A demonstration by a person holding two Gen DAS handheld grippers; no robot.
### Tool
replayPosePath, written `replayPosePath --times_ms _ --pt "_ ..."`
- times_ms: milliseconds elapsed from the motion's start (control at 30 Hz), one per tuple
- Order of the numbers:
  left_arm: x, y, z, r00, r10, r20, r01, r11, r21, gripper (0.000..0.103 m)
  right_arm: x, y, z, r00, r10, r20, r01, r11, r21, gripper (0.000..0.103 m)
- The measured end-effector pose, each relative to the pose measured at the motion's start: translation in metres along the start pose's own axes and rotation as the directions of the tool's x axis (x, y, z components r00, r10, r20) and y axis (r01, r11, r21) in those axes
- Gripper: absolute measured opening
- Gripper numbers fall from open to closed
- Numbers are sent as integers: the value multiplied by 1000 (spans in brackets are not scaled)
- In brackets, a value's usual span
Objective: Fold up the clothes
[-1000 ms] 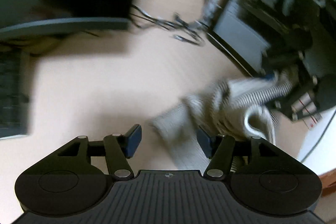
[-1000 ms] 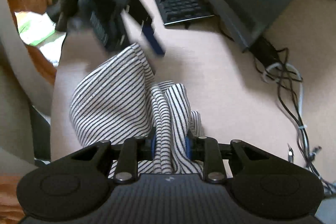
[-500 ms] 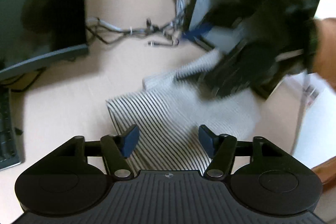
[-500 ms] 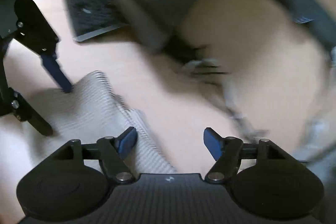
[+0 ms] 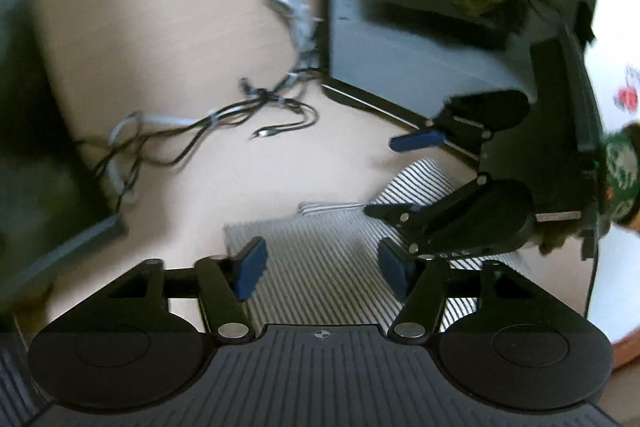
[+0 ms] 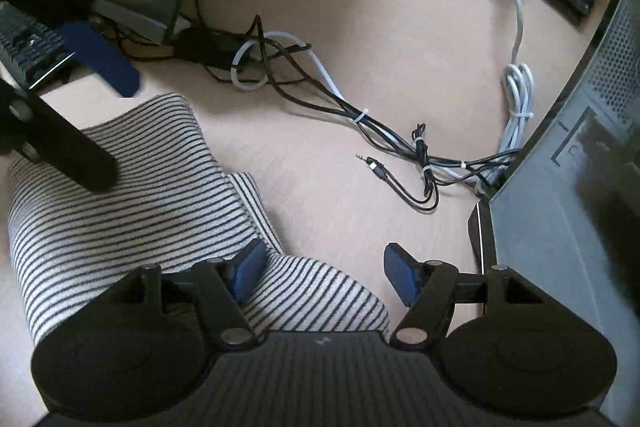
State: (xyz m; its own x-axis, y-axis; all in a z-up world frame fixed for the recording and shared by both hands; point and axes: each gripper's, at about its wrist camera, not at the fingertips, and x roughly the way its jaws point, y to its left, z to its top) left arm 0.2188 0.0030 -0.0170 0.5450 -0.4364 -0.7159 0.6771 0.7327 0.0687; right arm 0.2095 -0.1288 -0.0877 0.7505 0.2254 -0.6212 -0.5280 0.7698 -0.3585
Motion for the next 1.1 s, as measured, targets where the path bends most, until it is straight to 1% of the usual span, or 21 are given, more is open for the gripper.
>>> replayPosePath --times_ms 33,133,233,300,333,367,400,433,467,500,533,600,633,667,733,800,900,933,1000,1033,1100 --pt "10 0 2 1000 3 -25 -3 1000 15 72 -2 -2 0 1000 -4 -4 4 1000 2 66" --pt "35 6 -3 997 0 -82 -1 1000 -12 73 -18 -10 -6 999 -46 -20 46 999 -3 70" --pt "45 7 -6 996 -24 -81 21 999 -44 73 -47 -18 -9 997 -78 -8 79 996 43 70" --pt "50 7 -6 996 -29 -89 24 998 -60 73 -80 -24 -10 999 -11 33 7 994 113 64" --pt "53 8 -6 995 -34 -95 27 997 -75 73 -91 -26 -12 996 81 46 -87 983 163 49" --pt "57 9 -7 994 -39 -101 30 995 -90 74 -98 -27 -14 978 201 57 -208 953 219 35" --pt "57 10 -7 994 -43 -105 32 994 -104 75 -104 -29 -16 946 316 75 -325 906 273 32" --pt "56 10 -7 993 -47 -109 34 993 -117 77 -111 -30 -19 899 426 100 -434 841 323 31" --pt "56 10 -8 992 -51 -113 36 991 -130 78 -112 -25 -21 851 515 100 -517 790 329 31" --pt "55 11 -8 992 -55 -116 38 989 -143 78 -110 -13 -25 815 575 69 -567 769 295 31" --pt "55 11 -8 991 -60 -120 40 987 -156 79 -106 -1 -28 799 601 31 -587 767 259 31" --pt "54 12 -9 990 -68 -127 44 982 -181 79 -90 11 -35 793 608 -42 -581 774 252 31" --pt "54 12 -9 989 -73 -130 46 980 -194 79 -83 10 -40 797 600 -67 -563 779 276 30" --pt "53 12 -10 988 -77 -134 48 977 -207 79 -77 7 -43 804 589 -83 -542 784 303 18" --pt "53 13 -10 986 -86 -140 51 971 -233 79 -74 -9 -50 809 583 -78 -519 771 369 15" --pt "52 13 -11 985 -95 -147 55 964 -259 79 -77 -25 -55 847 523 -97 -454 805 381 15" --pt "51 14 -12 982 -109 -156 59 953 -297 79 -77 -52 -66 914 380 -143 -300 870 391 15" --pt "50 15 -12 981 -114 -159 60 949 -309 79 -76 -63 -69 934 321 -156 -236 884 404 21" --pt "48 16 -8 987 -89 -137 44 952 -304 79 -75 -76 -71 963 219 -155 -138 899 415 32" --pt "47 16 -6 989 -76 -125 35 953 -301 79 -74 -81 -71 974 169 -153 -91 903 419 35" --pt "45 18 -3 994 -49 -102 17 955 -295 79 -77 -88 -68 985 121 -121 -54 891 450 40"
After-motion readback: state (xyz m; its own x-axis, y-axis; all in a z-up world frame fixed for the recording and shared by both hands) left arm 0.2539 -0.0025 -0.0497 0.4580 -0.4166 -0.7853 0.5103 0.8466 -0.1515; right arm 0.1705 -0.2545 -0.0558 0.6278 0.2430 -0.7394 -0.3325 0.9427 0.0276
